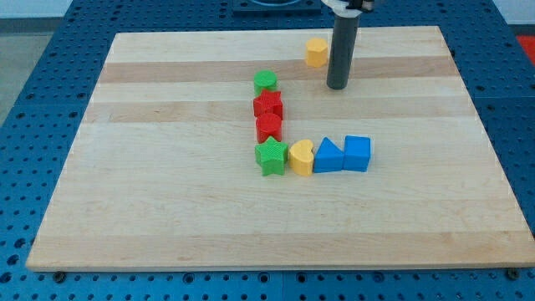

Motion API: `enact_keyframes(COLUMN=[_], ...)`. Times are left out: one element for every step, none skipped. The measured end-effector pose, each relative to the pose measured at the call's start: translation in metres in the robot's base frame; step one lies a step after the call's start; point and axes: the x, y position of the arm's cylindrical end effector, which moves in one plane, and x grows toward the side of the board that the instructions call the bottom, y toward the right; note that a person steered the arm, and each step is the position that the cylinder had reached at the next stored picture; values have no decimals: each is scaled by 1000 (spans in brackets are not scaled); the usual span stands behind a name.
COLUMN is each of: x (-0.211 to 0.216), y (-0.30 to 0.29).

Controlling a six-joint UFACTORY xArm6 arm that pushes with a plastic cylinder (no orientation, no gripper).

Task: Place the yellow hexagon above the yellow heart

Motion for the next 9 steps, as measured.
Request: enact_keyframes(x=[-11, -30, -49, -54, -68, -83, -94, -94, -94], y=[0, 0, 1, 12, 15, 15, 14, 13, 13])
